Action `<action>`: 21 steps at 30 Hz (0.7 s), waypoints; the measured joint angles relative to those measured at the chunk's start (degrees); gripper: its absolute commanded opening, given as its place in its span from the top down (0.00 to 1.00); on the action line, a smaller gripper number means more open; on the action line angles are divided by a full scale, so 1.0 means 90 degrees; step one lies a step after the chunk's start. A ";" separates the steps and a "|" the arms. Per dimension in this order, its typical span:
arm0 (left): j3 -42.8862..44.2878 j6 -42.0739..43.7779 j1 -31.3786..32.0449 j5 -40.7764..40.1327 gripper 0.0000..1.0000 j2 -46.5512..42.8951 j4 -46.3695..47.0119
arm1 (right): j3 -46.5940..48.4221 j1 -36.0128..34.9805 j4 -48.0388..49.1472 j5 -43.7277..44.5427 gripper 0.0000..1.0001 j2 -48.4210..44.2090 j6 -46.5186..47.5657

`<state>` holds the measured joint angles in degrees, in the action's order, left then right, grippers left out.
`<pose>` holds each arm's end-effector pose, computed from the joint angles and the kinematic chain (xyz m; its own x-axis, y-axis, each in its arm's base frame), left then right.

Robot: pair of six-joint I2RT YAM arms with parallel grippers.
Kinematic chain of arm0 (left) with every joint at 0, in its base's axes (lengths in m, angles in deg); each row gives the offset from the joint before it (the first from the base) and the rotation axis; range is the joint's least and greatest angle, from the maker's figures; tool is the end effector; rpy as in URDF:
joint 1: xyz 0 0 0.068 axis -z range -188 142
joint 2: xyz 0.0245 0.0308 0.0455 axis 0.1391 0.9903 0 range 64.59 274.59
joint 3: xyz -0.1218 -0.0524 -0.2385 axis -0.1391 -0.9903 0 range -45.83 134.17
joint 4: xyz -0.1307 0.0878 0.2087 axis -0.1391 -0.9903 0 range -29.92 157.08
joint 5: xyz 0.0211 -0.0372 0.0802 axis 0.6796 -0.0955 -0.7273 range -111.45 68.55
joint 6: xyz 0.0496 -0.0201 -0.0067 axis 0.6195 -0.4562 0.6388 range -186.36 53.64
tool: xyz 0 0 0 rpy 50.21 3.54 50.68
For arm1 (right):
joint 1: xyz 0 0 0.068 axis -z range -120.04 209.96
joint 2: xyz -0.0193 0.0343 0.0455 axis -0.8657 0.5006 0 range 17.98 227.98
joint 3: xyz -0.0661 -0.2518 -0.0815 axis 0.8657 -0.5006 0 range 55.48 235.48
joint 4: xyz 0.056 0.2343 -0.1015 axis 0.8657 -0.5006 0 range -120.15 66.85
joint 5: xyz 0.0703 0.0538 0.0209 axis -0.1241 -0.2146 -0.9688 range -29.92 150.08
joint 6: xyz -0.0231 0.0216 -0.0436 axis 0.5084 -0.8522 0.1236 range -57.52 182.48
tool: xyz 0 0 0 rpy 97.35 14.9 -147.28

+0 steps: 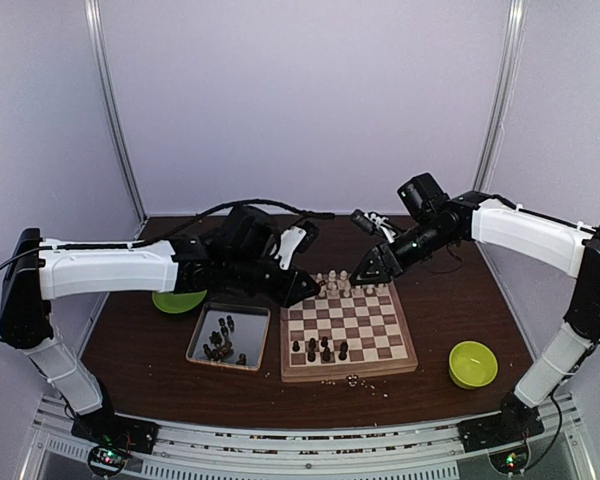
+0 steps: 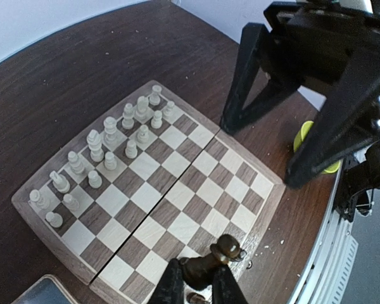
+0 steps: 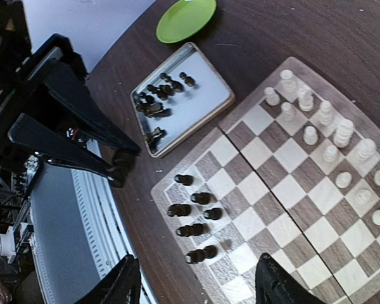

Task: Set up the chess pieces on the board
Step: Pass from the left arm to the right

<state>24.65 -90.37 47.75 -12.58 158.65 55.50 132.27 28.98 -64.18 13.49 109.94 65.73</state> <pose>0.2073 -0.3143 0.2709 -0.6572 0.2508 -0.7107 0.6789 0.6065 -0.4138 0.2748 0.1950 0.2893 -0.6716 -0.4487 -0.5896 -0.7395 0.3563 0.5711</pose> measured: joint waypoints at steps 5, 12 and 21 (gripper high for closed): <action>0.0000 -0.0148 0.0053 0.0041 0.89 0.0002 0.0277 | 0.0401 -0.0379 0.0107 -0.0330 0.41 0.0114 -0.0306; 0.0002 -0.0279 0.0112 0.0051 0.88 0.0027 0.0420 | 0.0515 -0.0610 0.0308 -0.0580 0.52 0.0274 -0.0559; 0.0002 -0.0325 0.0121 0.0090 0.88 0.0056 0.0520 | 0.0520 -0.0653 0.0376 -0.0736 0.66 0.0534 -0.0716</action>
<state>24.67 -93.30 48.84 -11.77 159.15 60.18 136.95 23.10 -60.80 6.87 114.75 59.28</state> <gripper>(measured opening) 0.125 0.388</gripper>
